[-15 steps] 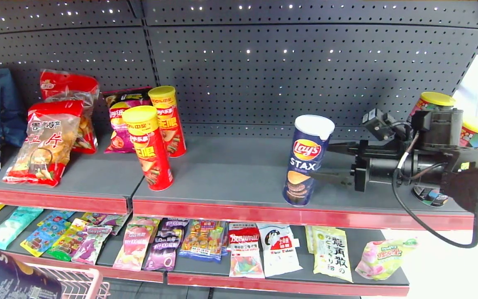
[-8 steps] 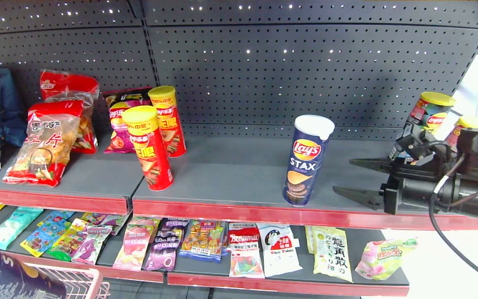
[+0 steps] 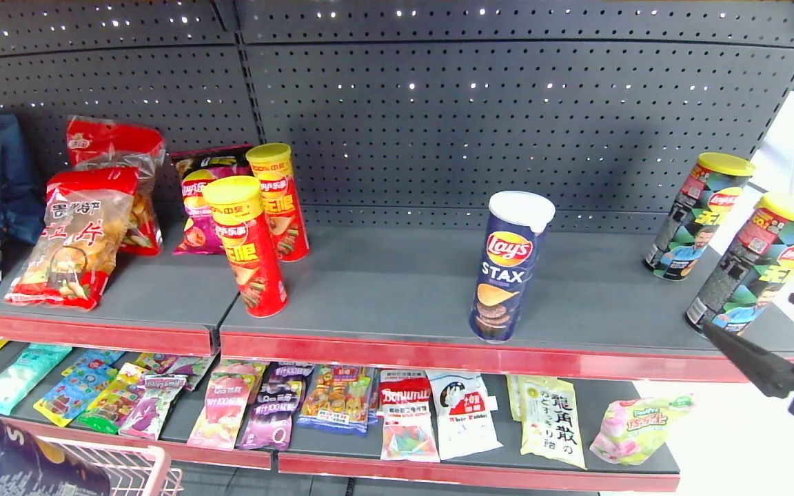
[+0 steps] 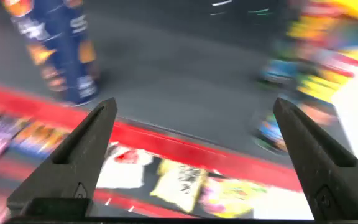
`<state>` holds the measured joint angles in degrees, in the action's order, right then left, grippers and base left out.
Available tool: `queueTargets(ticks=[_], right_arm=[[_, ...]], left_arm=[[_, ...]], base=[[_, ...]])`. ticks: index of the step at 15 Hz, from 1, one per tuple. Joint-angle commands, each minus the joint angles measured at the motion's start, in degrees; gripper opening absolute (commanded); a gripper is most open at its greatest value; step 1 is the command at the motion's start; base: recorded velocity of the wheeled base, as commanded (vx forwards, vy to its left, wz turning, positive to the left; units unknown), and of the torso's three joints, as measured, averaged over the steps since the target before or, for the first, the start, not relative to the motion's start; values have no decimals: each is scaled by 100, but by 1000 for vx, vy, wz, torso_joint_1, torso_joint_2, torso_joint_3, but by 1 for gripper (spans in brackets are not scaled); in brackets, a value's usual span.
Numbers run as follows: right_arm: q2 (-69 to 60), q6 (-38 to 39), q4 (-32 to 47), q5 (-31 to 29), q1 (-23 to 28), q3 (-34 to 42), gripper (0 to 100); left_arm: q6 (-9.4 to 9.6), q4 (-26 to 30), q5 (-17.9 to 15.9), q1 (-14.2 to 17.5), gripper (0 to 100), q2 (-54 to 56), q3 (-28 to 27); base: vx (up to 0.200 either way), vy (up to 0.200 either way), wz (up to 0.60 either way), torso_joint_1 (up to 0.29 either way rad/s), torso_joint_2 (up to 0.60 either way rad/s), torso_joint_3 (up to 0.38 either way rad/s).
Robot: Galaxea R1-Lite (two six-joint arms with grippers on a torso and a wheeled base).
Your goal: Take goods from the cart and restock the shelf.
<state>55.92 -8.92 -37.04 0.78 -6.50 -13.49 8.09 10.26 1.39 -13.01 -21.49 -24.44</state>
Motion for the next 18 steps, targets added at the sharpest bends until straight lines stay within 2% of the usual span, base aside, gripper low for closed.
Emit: queueTargets(ticks=[1, 2, 3, 4, 5, 7, 8, 9, 11, 12, 13, 14, 15, 18], right_arm=[[-2182, 180, 654, -948, 43, 479, 100], [-2560, 172, 1550, -957, 43, 5, 100], [-2709, 154, 2113, -957, 43, -259, 100], [-2946, 119, 3106, -948, 35, -769, 100], [-3456, 31, 4495, -904, 8, -1191, 100], [-4230, -39, 5312, -887, -27, -1059, 100], [-4590, -48, 5496, -860, -36, -821, 100], [-4739, -48, 5505, -790, -45, -681, 100], [-5038, 75, 5294, -579, -36, 14, 100], [-5038, 198, 4987, -474, -36, 374, 100], [-5038, 216, 4899, -456, -36, 497, 100], [-5038, 347, 3906, -113, -45, 1077, 100], [-5038, 444, 3818, 194, -36, 1165, 100], [-5038, 840, 3721, 19, -45, 1349, 100]], left_arm=[[8, 2, 10, 0, 0, 93, 62], [26, -7, 2, 0, 0, 93, 124], [26, -16, 2, -9, 0, 93, 159], [17, -42, -42, -9, 0, 128, 229], [17, -42, -324, -9, 0, 303, 291], [17, -33, -534, -9, 0, 514, 396], [17, -24, -526, -9, 0, 576, 414], [8, -24, -517, -9, 0, 585, 423], [-273, -24, -359, 9, 0, 541, 352], [-352, -24, -139, 9, 0, 453, 308], [-352, -33, -104, 9, 0, 435, 300], [-379, -24, 186, 9, 0, 374, 212], [-379, -24, 204, 9, 0, 383, 159], [-370, 11, 221, 9, 0, 470, 133]], base=[[0, 0, 0, 0, 0, 0], [0, 0, 0, 0, 0, 0], [0, 0, 0, 0, 0, 0], [0, 0, 0, 0, 0, 0], [0, 0, 0, 0, 0, 0], [0, 0, 0, 0, 0, 0], [0, 0, 0, 0, 0, 0], [0, 0, 0, 0, 0, 0], [0, 0, 0, 0, 0, 0], [0, 0, 0, 0, 0, 0], [0, 0, 0, 0, 0, 0], [0, 0, 0, 0, 0, 0], [0, 0, 0, 0, 0, 0], [0, 0, 0, 0, 0, 0]])
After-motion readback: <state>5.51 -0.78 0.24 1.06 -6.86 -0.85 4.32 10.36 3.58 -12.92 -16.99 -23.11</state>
